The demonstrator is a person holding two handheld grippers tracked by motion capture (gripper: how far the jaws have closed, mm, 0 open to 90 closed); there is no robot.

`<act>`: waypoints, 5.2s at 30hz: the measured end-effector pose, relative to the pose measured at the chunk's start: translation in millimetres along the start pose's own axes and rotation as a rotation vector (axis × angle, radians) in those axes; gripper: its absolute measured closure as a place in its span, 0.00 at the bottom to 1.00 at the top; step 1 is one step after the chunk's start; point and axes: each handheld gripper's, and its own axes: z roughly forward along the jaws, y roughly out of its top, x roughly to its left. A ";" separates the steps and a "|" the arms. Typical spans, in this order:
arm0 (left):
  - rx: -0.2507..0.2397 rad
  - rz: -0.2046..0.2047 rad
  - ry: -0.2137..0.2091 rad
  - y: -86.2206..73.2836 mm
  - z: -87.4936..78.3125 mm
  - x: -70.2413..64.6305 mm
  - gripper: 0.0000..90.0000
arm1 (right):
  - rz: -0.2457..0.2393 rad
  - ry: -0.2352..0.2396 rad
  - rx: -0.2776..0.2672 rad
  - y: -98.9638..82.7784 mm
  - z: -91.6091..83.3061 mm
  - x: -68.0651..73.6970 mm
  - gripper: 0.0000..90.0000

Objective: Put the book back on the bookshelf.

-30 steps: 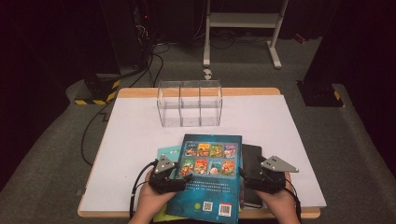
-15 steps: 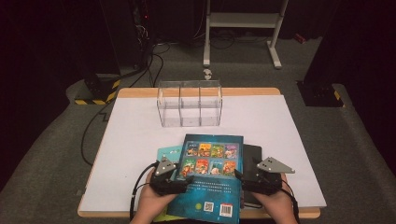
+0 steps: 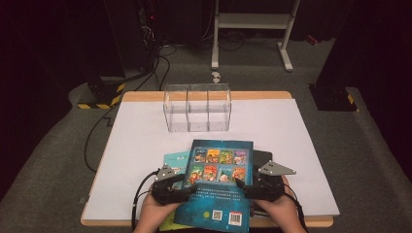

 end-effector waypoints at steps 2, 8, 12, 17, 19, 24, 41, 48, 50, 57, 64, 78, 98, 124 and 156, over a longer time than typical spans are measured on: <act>0.003 0.003 -0.002 -0.1 0.4 -0.5 0.31 | 0.005 0.004 0.001 -0.3 -0.2 -0.5 0.15; -0.003 0.005 -0.009 -0.8 4.6 -6.6 0.31 | 0.017 0.002 0.001 -1.5 -2.6 -2.4 0.15; -0.003 0.018 -0.011 -0.8 6.1 -8.3 0.31 | 0.028 -0.007 0.000 -2.0 -3.9 -4.5 0.15; -0.002 0.022 -0.012 -0.8 6.4 -8.6 0.31 | 0.049 0.003 0.008 -2.3 -3.8 -5.9 0.15; 0.002 0.027 -0.007 -0.2 7.3 -9.3 0.31 | 0.050 0.002 0.012 -1.8 -4.2 -6.0 0.15; 0.000 0.033 -0.011 -0.4 8.5 -10.4 0.31 | 0.069 0.017 0.015 -2.1 -2.6 -6.0 0.15; -0.019 -0.008 0.017 18.2 35.0 -6.0 0.31 | 0.072 -0.034 0.054 22.0 10.9 -37.0 0.16; -0.021 -0.013 -0.006 10.7 27.6 -9.2 0.31 | 0.087 0.003 0.041 6.5 -0.7 -21.8 0.14; -0.012 -0.003 -0.004 10.9 27.4 -9.2 0.31 | 0.090 0.003 0.042 6.9 0.0 -20.9 0.15; -0.022 -0.013 0.006 11.1 29.4 -12.3 0.31 | 0.113 0.046 0.044 7.4 8.5 -22.5 0.16; -0.028 -0.016 0.005 10.2 29.4 -12.0 0.31 | 0.134 0.049 0.044 7.8 7.0 -23.2 0.24; -0.039 -0.018 -0.001 10.0 30.7 -10.6 0.29 | 0.098 0.024 0.008 8.5 -5.2 -22.7 0.40; -0.033 -0.130 -0.069 15.8 27.6 -3.4 0.22 | -0.021 -0.007 -0.073 7.9 -20.2 -6.0 0.41; -0.036 -0.156 -0.146 17.9 21.4 -2.4 0.24 | -0.029 -0.008 -0.102 12.5 -24.9 -1.3 0.40; -0.151 -0.091 -0.146 48.0 22.0 1.2 0.39 | -0.028 -0.099 -0.135 50.7 -12.8 -6.3 0.40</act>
